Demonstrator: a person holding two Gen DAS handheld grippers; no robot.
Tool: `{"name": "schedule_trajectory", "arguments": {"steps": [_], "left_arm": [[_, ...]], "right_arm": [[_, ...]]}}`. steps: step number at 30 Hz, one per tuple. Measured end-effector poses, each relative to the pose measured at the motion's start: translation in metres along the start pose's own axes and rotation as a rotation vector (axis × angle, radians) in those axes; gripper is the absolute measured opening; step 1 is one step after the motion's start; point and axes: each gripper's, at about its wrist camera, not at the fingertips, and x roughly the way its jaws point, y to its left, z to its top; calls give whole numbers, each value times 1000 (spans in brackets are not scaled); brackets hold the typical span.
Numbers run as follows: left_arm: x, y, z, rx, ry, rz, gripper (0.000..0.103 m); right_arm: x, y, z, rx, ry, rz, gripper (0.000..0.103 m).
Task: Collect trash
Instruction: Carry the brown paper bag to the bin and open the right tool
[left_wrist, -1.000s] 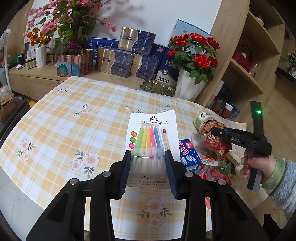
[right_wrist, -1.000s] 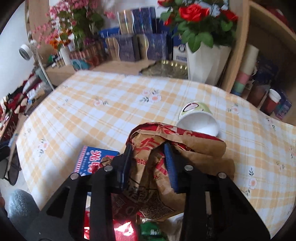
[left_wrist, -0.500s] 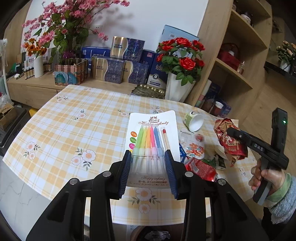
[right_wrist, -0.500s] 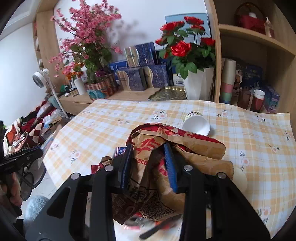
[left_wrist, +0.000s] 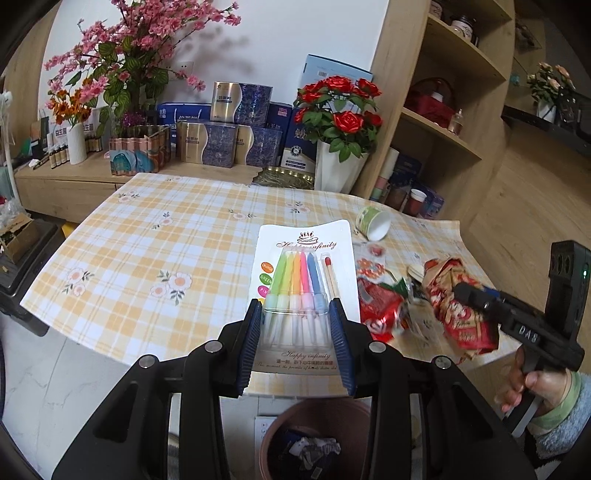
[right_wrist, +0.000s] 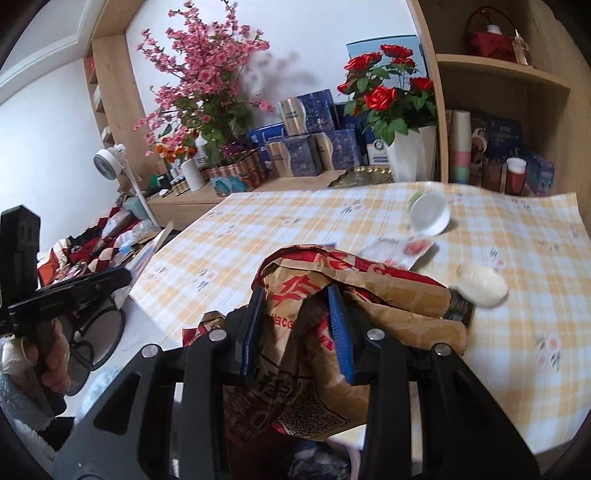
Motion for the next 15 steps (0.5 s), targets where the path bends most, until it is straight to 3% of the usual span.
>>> {"name": "schedule_trajectory", "arguments": {"steps": [15], "left_arm": [[-34, -14, -48, 1, -15, -20, 36]], "right_arm": [[6, 41, -106, 5, 174, 80, 37]]}}
